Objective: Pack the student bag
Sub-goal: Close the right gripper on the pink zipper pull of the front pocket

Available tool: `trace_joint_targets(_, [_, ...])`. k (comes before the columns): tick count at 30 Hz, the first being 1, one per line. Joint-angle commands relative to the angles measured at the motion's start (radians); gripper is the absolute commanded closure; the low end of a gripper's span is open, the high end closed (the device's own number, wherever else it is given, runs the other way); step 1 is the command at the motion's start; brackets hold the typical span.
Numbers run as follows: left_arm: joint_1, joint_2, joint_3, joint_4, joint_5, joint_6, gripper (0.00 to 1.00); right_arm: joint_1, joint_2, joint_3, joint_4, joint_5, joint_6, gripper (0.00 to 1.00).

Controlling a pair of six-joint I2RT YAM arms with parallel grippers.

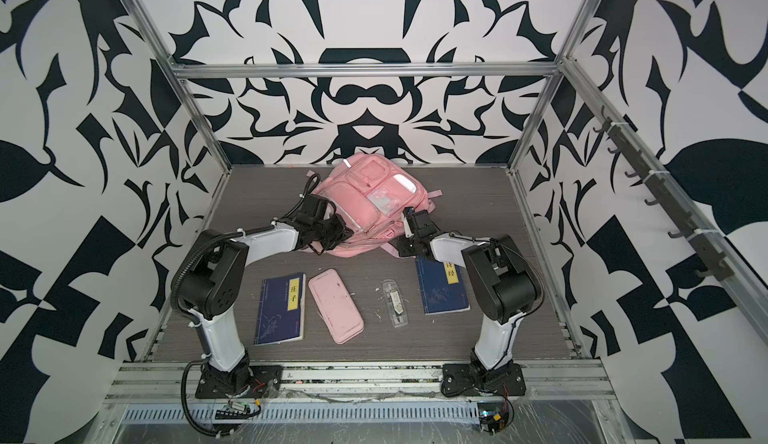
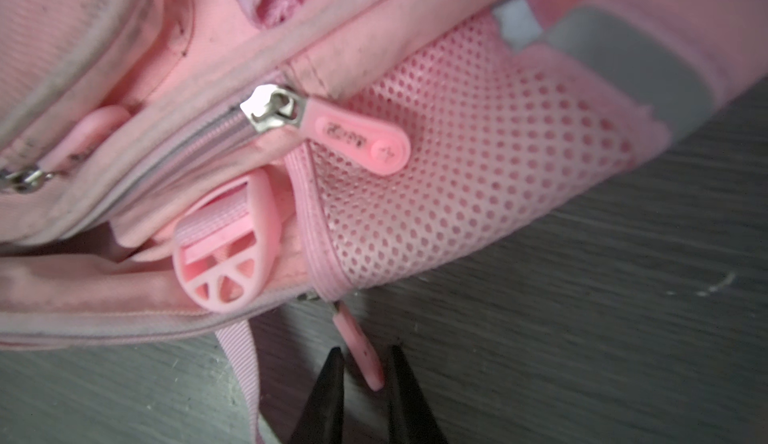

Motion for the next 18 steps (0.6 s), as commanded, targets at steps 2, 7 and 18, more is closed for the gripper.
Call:
trace_joint_targets(2, [0.005, 0.018, -0.039, 0.011, 0.009, -0.02, 1.0, 0.005, 0.0, 0.018, 0.0, 0.014, 0.003, 0.79])
trace_joint_targets(7, [0.005, 0.021, -0.055, 0.026, 0.011, -0.032, 1.0, 0.006, -0.003, 0.019, -0.004, 0.007, 0.003, 0.83])
trace_joint_targets(18, [0.007, 0.014, -0.051, 0.034, -0.002, -0.046, 1.0, 0.015, -0.085, 0.0, -0.023, -0.024, 0.015, 0.98])
